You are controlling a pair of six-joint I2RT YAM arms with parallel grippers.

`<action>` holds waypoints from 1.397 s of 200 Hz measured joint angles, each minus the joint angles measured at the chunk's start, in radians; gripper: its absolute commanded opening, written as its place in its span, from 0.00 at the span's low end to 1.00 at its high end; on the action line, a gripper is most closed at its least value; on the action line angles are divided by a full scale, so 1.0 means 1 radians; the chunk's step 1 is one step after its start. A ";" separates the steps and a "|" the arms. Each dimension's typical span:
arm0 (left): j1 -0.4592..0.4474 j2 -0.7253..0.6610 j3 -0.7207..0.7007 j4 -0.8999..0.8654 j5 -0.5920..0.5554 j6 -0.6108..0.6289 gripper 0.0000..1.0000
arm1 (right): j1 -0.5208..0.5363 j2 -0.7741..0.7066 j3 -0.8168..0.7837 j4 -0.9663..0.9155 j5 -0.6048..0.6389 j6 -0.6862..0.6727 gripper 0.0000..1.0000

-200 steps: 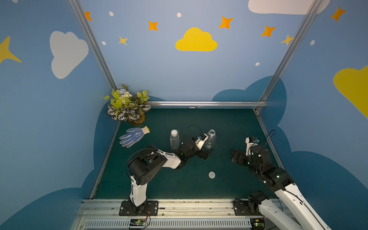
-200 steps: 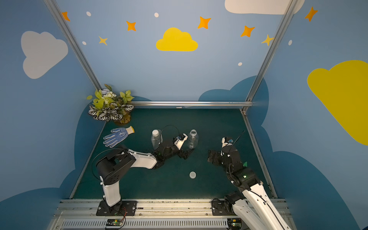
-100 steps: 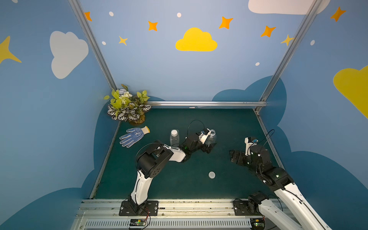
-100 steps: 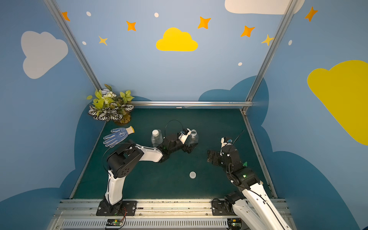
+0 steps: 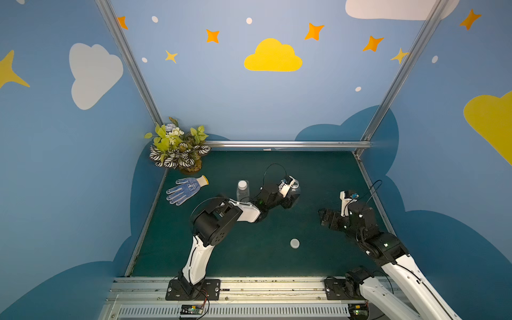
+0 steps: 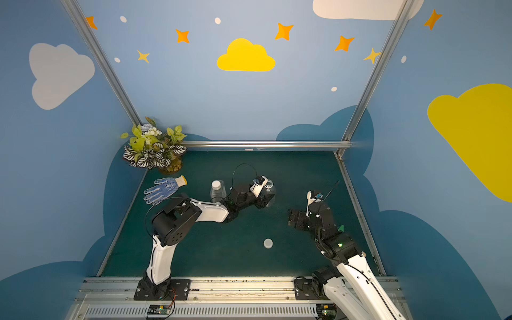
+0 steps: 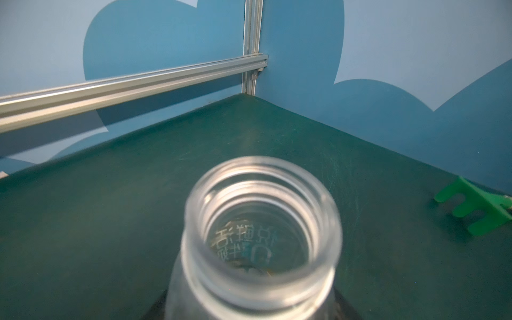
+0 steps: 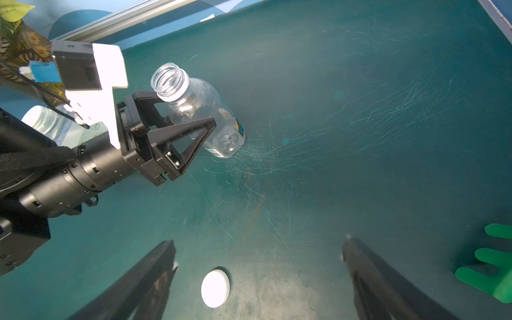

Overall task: Screw on the bottle caps
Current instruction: Pick up the plastic bottle at the center of the board.

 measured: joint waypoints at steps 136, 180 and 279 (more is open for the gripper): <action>-0.002 -0.219 -0.377 0.159 -0.027 0.057 0.47 | 0.214 0.212 -0.069 0.055 -0.081 -0.018 0.95; -0.031 -0.319 -0.528 0.211 -0.076 0.070 0.48 | 0.393 0.345 -0.074 0.068 -0.015 0.016 0.87; -0.035 -0.386 -0.631 0.260 -0.110 0.084 0.48 | 0.597 0.700 0.032 0.075 0.088 0.087 0.65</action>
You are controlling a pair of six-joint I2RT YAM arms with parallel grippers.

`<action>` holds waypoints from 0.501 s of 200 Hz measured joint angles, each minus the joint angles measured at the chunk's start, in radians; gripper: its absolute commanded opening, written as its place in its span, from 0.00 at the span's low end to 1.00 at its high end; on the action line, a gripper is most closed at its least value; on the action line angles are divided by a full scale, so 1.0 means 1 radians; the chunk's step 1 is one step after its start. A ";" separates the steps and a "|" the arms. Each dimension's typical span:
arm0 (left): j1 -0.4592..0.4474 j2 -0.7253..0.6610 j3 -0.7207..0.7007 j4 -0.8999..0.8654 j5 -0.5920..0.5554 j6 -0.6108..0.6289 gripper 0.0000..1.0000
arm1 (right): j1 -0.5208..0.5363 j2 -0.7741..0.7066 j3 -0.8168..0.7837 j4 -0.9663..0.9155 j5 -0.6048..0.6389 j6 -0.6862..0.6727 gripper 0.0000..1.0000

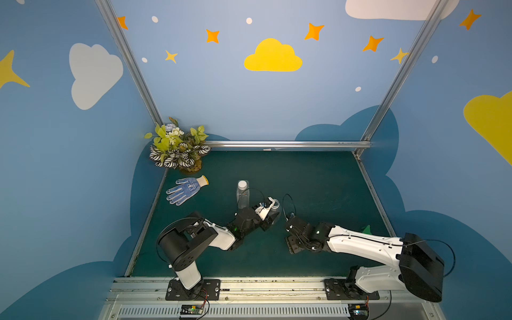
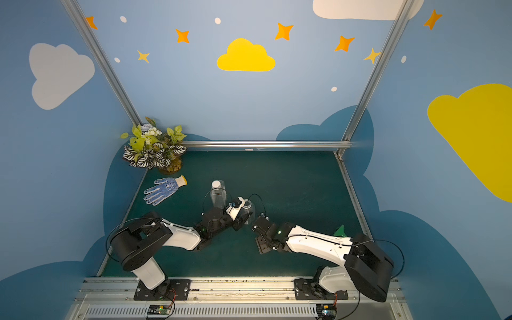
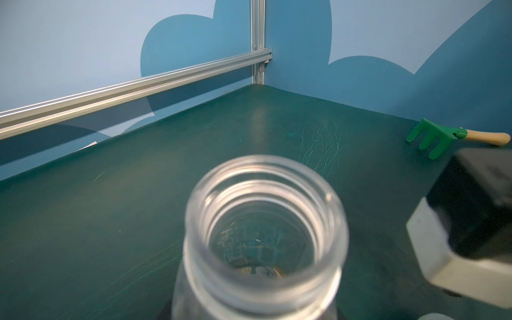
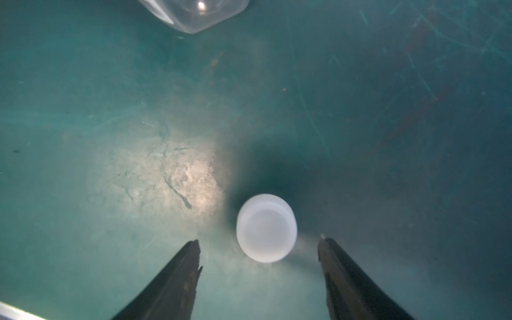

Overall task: Screw on the bottle caps
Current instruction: Pick up the plastic bottle at the center of the board, then screw the bottle cap onto the plastic bottle.

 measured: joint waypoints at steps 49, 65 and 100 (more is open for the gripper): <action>0.000 0.000 -0.001 0.002 0.000 0.004 0.48 | 0.021 0.042 0.020 -0.008 0.029 0.031 0.59; 0.000 0.000 -0.002 0.002 0.000 0.004 0.48 | 0.021 0.048 0.020 -0.016 0.032 0.039 0.58; 0.000 0.000 -0.002 0.003 0.000 0.004 0.48 | 0.021 0.074 0.020 -0.026 0.031 0.051 0.55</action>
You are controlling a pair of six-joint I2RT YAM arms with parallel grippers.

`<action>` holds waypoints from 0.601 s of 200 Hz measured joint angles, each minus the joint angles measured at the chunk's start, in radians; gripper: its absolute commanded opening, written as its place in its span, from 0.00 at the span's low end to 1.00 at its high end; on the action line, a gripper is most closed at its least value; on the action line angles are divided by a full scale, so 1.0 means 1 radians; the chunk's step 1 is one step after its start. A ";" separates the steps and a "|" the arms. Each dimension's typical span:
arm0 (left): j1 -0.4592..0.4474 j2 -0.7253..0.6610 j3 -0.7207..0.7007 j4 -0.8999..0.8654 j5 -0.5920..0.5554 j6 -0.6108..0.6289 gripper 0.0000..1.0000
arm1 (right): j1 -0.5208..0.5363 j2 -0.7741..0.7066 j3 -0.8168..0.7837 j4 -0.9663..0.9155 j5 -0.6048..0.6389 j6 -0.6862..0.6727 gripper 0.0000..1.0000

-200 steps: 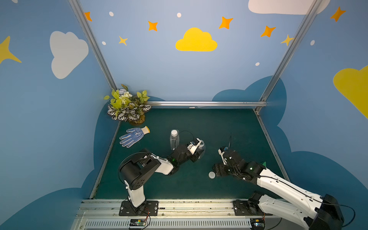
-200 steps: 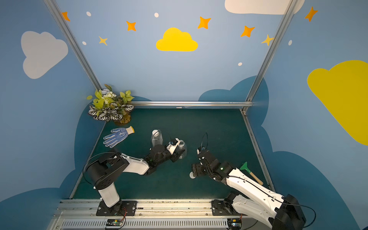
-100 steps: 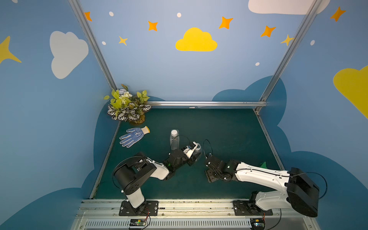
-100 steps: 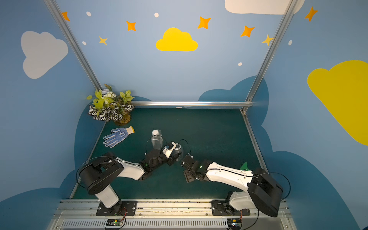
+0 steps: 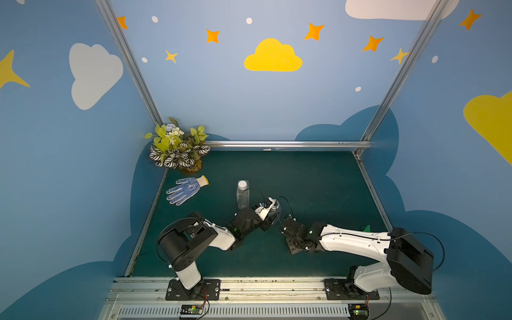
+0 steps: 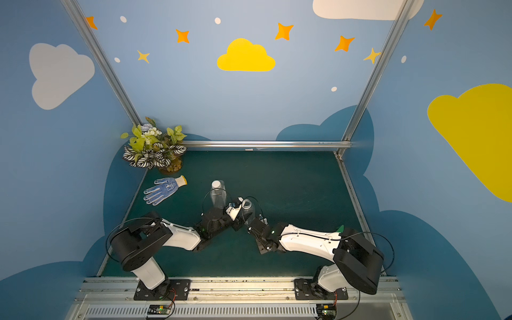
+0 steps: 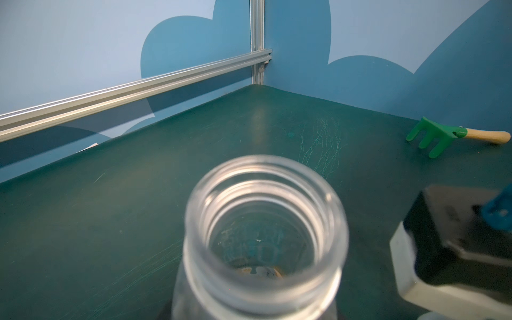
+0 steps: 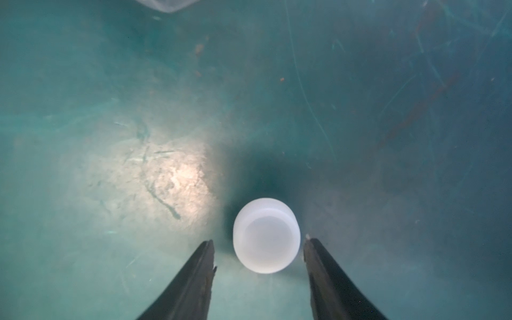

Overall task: Screw on the bottle caps
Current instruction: Screw the bottle cap onto the plastic bottle.

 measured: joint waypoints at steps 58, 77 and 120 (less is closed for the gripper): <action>0.000 0.000 -0.007 0.013 -0.003 0.008 0.47 | 0.000 0.040 0.001 -0.006 -0.003 0.018 0.48; 0.000 0.000 -0.007 0.013 -0.003 0.008 0.47 | 0.000 0.042 0.001 -0.006 -0.003 0.019 0.48; 0.000 0.000 -0.007 0.014 -0.002 0.010 0.47 | 0.000 0.057 0.005 -0.008 -0.002 0.021 0.48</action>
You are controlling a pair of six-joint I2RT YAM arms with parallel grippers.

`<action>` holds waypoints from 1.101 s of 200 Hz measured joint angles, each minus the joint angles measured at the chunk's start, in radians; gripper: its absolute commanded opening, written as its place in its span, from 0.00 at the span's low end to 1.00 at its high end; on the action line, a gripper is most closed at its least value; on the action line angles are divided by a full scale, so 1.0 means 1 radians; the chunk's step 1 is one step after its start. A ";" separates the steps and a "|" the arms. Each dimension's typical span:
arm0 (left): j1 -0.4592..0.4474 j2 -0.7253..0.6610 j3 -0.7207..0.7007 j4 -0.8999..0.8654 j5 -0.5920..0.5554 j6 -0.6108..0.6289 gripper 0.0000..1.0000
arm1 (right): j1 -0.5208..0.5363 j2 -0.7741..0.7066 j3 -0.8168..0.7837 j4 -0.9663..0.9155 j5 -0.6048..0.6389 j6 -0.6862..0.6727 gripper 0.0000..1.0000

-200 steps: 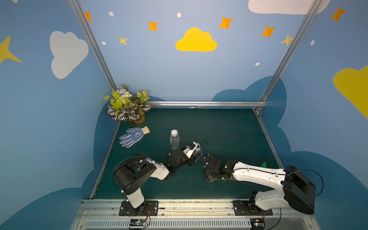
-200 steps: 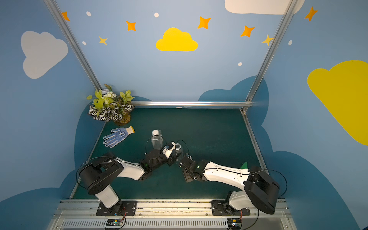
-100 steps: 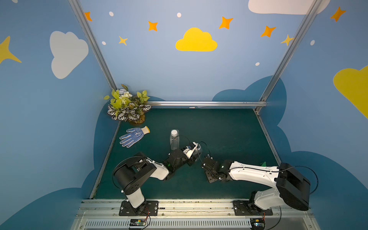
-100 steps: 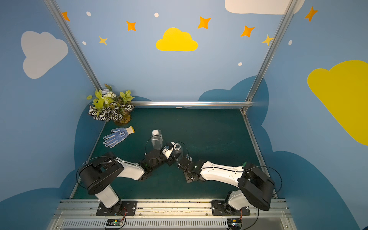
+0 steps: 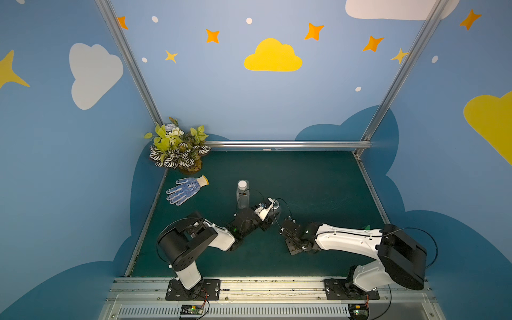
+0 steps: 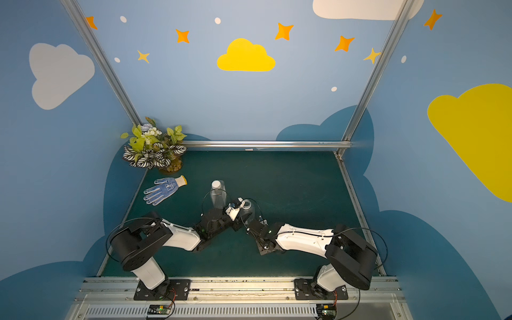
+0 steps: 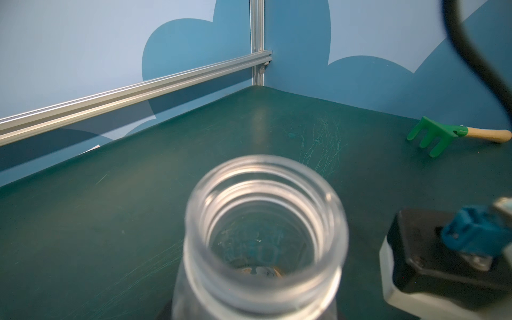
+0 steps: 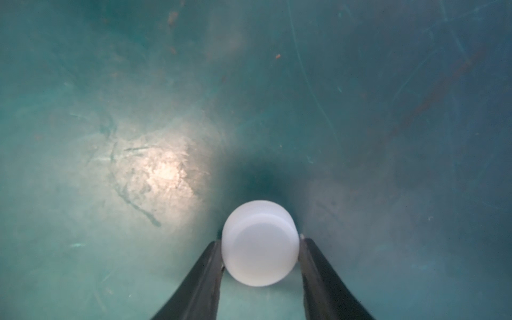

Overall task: Screw on the bottle caps
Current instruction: Screw the bottle cap onto the plastic bottle.

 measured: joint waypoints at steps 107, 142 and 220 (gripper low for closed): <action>0.000 0.000 -0.017 0.029 0.001 0.010 0.49 | -0.008 0.006 0.005 -0.001 0.000 0.004 0.35; 0.001 0.002 -0.038 0.063 0.017 0.009 0.54 | -0.046 -0.022 -0.013 -0.006 -0.002 0.000 0.35; 0.001 0.045 -0.046 0.147 0.045 0.007 0.60 | -0.204 -0.221 -0.042 -0.074 -0.028 -0.065 0.33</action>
